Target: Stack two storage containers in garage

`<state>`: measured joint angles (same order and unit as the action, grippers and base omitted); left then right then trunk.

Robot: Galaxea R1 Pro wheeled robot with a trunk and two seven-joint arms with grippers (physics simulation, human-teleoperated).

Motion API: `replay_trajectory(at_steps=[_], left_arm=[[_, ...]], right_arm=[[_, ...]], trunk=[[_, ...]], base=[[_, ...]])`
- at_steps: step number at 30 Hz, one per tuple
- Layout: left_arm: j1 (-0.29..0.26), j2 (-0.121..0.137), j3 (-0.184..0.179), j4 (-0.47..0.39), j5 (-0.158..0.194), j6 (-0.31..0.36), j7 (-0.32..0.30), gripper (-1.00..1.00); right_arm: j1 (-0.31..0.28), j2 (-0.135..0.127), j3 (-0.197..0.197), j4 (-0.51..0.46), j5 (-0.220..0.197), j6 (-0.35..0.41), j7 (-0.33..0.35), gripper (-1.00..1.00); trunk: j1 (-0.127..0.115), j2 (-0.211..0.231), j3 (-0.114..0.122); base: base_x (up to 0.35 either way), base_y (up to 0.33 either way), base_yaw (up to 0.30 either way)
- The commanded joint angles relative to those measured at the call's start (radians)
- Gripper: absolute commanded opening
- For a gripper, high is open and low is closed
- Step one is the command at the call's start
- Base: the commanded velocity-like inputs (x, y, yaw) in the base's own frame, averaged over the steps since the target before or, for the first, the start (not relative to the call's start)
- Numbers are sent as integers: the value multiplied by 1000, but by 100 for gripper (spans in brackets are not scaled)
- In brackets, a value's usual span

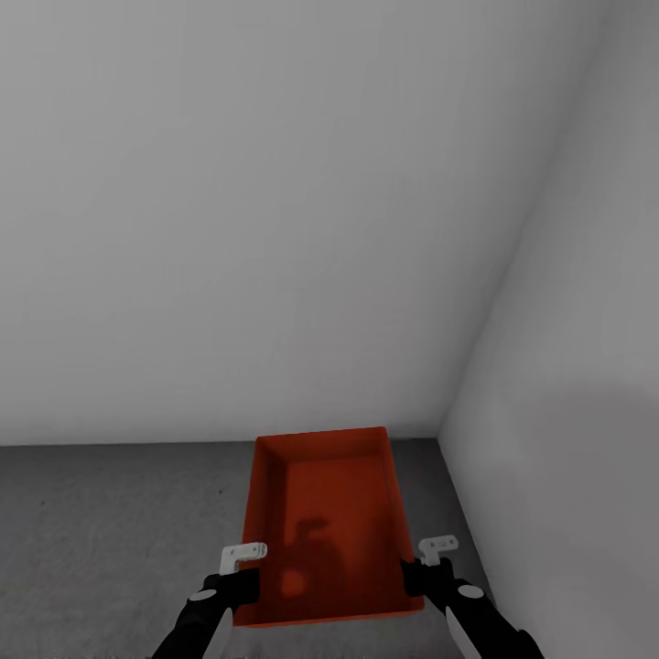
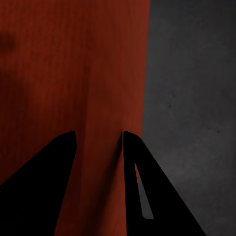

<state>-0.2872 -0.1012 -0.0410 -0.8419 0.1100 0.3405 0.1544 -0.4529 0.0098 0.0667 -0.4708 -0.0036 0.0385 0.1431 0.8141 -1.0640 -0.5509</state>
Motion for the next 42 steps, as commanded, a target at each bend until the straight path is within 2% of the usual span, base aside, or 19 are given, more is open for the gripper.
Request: replay_trajectory(at_steps=[1, 12, 27, 42], left_arm=[[0, 20, -3, -3, -39, -41, 40, -100], [0, 20, -3, -3, -39, -41, 40, -100], [0, 20, -4, -3, -39, -40, 40, -100], [0, 20, -3, -3, -39, -41, 40, -100]], right_arm=[[-1, -1, -5, 1, -38, 4, 58, -100], [-1, -1, -5, 0, -38, 4, 58, -100], [-1, -1, -5, 0, -38, 4, 58, -100], [-1, -1, -5, 1, -38, 4, 58, -100]], trunk=[[4, -8, -6], [46, -85, -58], [46, -85, -82], [104, -190, -135]], base=[[0, 0, 0], [0, 0, 0], [0, 0, 0], [0, 0, 0]])
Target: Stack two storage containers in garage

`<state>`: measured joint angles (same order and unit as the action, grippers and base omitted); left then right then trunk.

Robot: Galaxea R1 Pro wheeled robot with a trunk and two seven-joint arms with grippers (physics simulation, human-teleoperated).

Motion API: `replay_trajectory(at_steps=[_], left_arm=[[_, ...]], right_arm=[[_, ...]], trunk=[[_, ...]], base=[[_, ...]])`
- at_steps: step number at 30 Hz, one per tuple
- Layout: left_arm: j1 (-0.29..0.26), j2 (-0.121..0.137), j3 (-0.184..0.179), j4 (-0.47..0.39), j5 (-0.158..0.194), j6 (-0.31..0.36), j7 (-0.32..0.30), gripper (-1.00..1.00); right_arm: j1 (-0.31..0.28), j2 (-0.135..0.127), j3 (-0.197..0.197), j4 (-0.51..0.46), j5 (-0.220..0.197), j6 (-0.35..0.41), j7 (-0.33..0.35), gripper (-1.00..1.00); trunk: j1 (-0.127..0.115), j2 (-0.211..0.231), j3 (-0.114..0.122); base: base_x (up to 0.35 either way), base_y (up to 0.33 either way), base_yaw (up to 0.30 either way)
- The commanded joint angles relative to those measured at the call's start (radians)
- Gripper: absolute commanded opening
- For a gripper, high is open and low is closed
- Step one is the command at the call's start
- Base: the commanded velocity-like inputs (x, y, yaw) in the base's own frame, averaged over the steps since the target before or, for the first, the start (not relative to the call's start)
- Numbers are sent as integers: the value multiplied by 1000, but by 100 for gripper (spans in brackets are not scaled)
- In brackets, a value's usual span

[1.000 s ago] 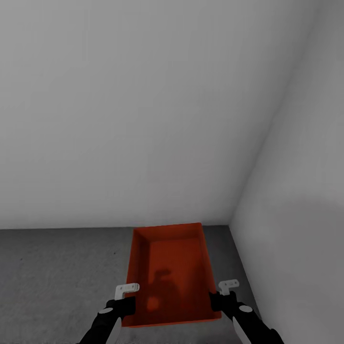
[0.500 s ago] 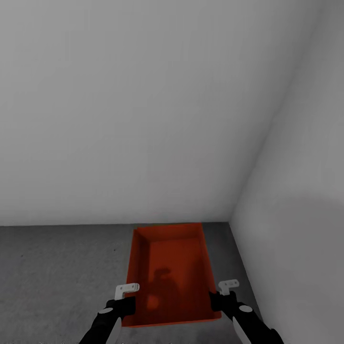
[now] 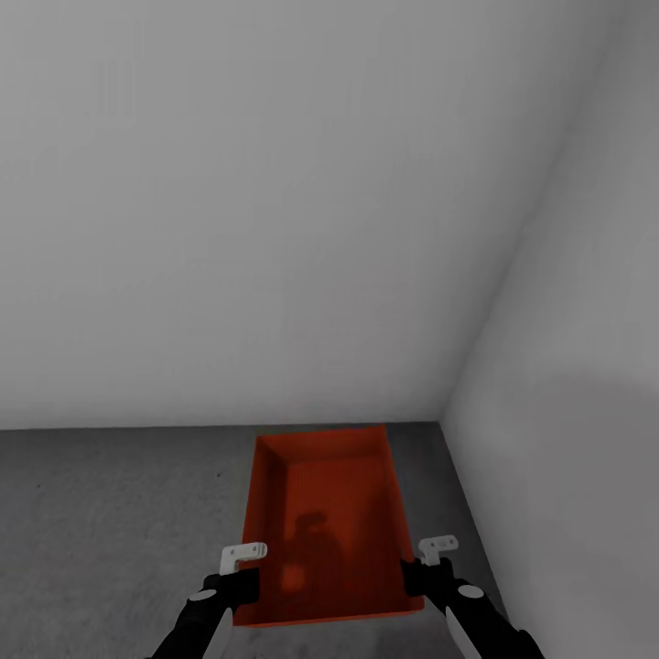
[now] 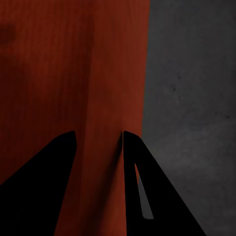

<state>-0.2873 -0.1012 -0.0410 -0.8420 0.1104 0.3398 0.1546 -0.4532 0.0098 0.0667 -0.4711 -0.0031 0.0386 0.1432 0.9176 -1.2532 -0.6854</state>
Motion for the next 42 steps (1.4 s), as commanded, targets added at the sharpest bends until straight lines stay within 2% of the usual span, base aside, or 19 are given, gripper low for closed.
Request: replay_trajectory(at_steps=[1, 42], left_arm=[[0, 20, -3, -3, -40, -41, 40, -100], [0, 20, -3, 7, -41, -41, 40, -100]], right_arm=[[-1, -1, -5, 1, -38, 4, 58, -100], [-1, -1, -5, 1, -38, 4, 58, -100]], trunk=[[4, -8, -4], [161, -295, -133]], base=[[0, 0, 0], [0, 0, 0]])
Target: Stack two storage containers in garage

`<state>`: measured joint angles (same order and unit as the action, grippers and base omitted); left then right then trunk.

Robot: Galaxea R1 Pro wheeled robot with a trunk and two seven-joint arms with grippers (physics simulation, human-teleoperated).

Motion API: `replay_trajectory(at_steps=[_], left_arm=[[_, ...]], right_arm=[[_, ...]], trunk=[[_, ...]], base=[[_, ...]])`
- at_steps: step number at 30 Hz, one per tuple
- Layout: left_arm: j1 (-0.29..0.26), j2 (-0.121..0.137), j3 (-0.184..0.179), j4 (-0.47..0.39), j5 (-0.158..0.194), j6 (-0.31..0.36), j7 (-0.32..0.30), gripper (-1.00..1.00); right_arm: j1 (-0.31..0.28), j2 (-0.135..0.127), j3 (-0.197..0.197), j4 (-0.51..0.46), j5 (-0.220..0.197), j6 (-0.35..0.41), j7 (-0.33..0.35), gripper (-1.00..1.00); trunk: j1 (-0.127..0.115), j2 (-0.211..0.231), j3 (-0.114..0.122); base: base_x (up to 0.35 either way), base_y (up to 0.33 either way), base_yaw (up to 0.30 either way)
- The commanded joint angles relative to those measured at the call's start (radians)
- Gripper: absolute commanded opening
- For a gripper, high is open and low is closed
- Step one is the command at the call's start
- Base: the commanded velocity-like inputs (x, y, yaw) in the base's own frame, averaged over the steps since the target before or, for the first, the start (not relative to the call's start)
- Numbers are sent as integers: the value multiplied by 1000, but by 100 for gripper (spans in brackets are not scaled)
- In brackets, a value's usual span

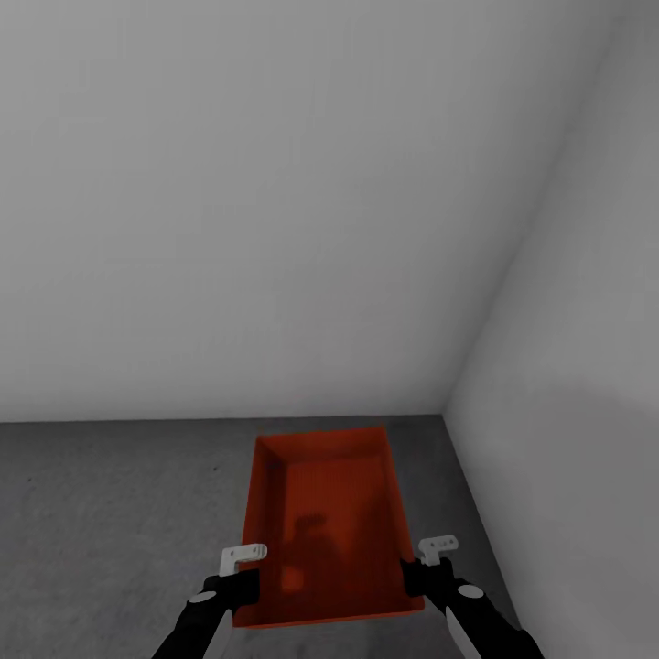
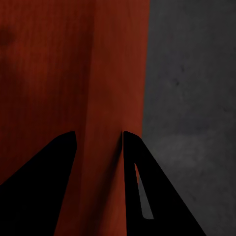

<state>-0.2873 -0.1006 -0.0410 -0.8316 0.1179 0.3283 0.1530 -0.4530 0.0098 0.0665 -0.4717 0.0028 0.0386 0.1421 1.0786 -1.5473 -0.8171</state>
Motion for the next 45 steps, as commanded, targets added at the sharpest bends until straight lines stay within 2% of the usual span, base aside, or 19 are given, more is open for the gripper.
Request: replay_trajectory(at_steps=[1, 45], left_arm=[[0, 19, -4, -3, -49, -29, 42, -100], [0, 19, -4, -4, -49, -29, 42, -100]], right_arm=[[-1, -1, -5, 1, -44, 4, 59, -100], [-1, -1, -5, 2, -45, 4, 59, -100]], trunk=[[4, -8, -4], [173, -316, -142]], base=[[0, 0, 0], [0, 0, 0]])
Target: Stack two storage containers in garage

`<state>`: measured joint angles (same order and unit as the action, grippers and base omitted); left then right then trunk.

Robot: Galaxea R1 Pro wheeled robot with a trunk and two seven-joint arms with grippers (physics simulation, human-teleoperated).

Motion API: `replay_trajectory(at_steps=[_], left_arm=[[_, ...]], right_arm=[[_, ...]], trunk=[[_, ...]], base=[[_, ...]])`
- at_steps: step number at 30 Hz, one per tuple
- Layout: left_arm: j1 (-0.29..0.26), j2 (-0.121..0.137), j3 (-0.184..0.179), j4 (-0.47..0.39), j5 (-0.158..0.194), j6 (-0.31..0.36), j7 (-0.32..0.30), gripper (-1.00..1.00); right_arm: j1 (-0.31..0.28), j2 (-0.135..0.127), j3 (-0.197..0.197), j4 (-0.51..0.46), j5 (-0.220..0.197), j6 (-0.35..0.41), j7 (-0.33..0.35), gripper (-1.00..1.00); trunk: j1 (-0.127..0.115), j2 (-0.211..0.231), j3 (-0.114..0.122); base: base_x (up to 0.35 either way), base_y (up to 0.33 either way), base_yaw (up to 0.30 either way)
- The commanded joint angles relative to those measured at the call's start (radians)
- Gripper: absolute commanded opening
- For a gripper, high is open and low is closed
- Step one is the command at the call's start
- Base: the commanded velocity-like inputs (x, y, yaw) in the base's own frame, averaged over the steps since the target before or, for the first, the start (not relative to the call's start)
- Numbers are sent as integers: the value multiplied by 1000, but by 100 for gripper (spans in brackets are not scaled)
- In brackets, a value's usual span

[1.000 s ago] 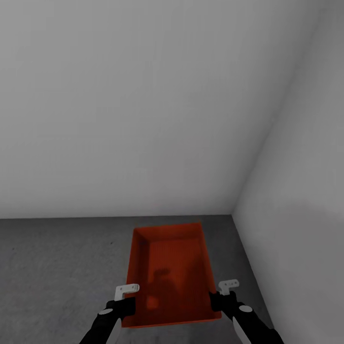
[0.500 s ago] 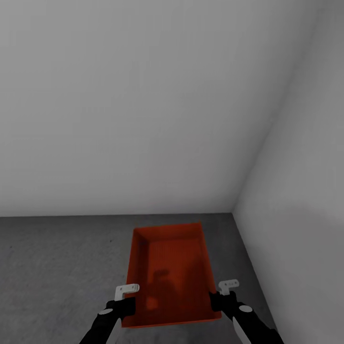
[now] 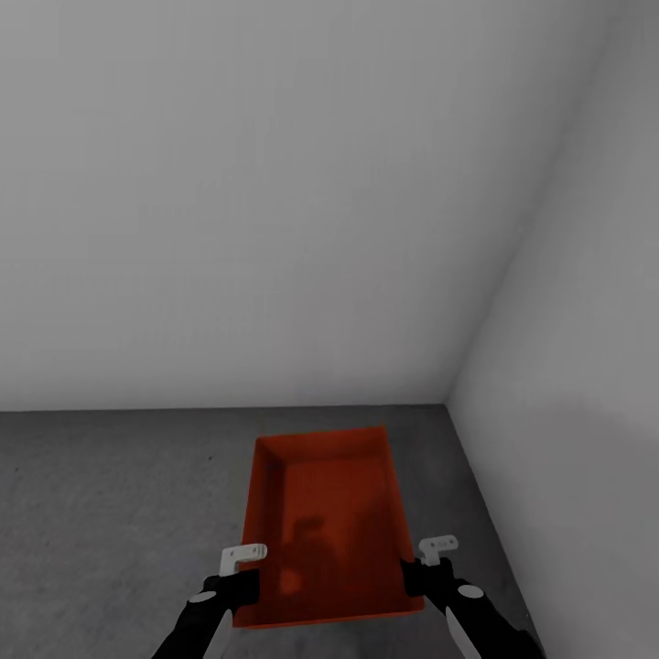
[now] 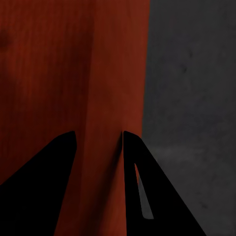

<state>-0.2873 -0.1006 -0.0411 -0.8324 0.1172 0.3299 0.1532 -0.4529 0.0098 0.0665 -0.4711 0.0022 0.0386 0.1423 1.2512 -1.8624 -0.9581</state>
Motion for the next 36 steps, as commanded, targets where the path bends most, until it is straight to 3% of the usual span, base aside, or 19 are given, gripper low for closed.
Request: replay_trajectory(at_steps=[1, 36], left_arm=[[0, 19, -3, -3, -48, -31, 42, -100], [0, 19, -3, -4, -48, -31, 42, -100]], right_arm=[[-1, -1, -5, 1, -45, 4, 59, -100], [-1, -1, -5, 1, -45, 4, 59, -100]], trunk=[[4, -8, -4], [138, -253, -114]], base=[[0, 0, 0], [0, 0, 0]])
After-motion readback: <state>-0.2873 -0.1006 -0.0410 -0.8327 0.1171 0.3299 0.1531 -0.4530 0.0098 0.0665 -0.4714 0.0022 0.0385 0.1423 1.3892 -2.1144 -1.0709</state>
